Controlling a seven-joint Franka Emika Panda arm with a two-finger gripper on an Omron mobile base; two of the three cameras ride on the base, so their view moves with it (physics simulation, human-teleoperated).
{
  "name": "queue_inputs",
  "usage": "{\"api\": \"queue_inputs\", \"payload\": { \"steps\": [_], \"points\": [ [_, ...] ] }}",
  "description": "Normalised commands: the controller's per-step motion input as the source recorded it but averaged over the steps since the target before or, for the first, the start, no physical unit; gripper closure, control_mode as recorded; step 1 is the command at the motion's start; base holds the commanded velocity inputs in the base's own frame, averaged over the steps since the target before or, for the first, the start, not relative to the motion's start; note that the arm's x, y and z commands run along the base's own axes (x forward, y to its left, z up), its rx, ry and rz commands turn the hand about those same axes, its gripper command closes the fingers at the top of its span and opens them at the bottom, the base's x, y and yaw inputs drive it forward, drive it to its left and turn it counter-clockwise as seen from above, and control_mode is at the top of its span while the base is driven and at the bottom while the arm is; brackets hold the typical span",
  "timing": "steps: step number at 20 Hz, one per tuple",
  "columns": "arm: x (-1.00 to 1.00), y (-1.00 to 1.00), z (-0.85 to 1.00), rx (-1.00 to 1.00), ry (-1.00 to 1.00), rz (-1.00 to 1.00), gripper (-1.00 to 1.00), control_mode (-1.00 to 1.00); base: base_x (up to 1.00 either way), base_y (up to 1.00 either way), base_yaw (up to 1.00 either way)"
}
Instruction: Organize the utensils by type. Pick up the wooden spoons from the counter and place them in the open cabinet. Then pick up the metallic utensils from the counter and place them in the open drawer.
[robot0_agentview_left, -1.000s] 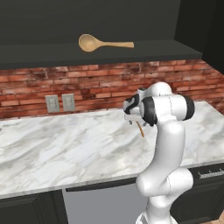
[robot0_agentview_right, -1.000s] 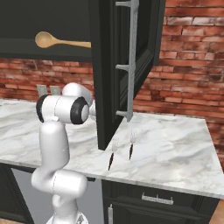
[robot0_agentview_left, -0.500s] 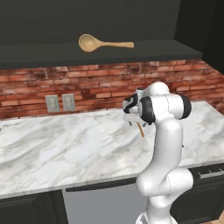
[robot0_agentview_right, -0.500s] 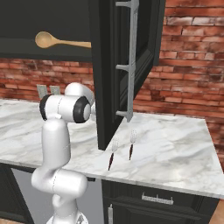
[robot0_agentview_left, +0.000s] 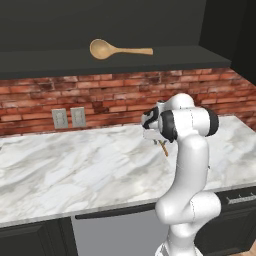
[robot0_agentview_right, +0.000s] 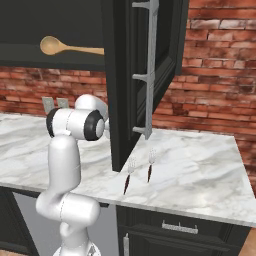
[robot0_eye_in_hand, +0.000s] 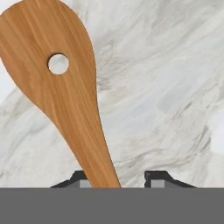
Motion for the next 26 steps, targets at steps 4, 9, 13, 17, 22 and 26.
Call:
{"api": "queue_inputs", "payload": {
  "steps": [4,9,13,17,22,26],
  "points": [
    [-0.22,-0.01,-0.04,0.00,0.02,0.11,1.00,-1.00,0.00,0.00,0.00],
    [-0.22,0.10,0.44,0.00,0.00,0.17,1.00,-1.00,0.00,0.00,0.00],
    [-0.49,0.22,0.66,-0.01,-0.12,0.25,1.00,-1.00,0.00,0.00,0.00],
    [-0.69,0.19,0.41,-0.01,-0.14,0.25,1.00,-1.00,0.00,0.00,0.00],
    [-0.74,0.19,0.43,-0.01,-0.19,0.23,1.00,-1.00,0.00,0.00,0.00],
    [-0.62,0.16,0.60,0.00,-0.16,0.23,1.00,-1.00,0.00,0.00,0.00]
  ]
}}
